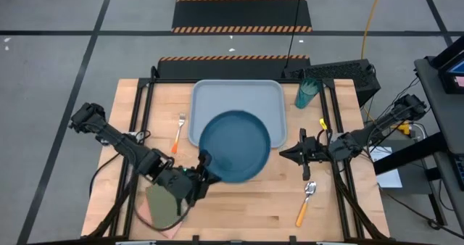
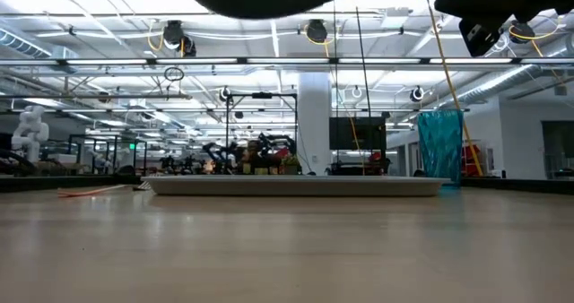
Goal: Pick and place plate/cup/fork/spoon on tray
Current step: Put the blue plate on the blue tray
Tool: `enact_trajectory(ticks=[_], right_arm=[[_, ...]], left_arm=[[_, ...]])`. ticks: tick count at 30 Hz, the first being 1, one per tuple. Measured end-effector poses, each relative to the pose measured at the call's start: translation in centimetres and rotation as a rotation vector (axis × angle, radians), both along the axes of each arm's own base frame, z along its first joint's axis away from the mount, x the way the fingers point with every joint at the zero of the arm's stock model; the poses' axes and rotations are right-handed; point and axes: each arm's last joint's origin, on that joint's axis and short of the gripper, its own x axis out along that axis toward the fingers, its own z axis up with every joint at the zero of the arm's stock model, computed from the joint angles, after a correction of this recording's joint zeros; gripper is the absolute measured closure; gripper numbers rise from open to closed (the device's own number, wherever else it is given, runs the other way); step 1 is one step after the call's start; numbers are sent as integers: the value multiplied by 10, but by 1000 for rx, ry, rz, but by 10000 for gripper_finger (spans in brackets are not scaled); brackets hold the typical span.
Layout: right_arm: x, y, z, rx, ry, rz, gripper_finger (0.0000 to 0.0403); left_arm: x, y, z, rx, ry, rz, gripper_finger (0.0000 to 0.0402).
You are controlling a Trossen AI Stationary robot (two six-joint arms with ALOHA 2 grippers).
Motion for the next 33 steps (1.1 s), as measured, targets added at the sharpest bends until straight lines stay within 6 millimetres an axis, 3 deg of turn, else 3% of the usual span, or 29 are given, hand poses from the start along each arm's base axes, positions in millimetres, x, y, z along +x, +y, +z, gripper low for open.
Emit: enact_trajectory(ticks=[12, 25, 33], right_arm=[[0, 0, 0, 12, -2, 1, 403], [-1, 0, -2, -5, 21, -13, 403], [-2, -7, -4, -66, 24, -236, 403]], left_arm=[[19, 38, -3, -4, 12, 172, 394], [19, 43, -5, -21, 29, 205, 394], [20, 45, -6, -59, 46, 206, 394]])
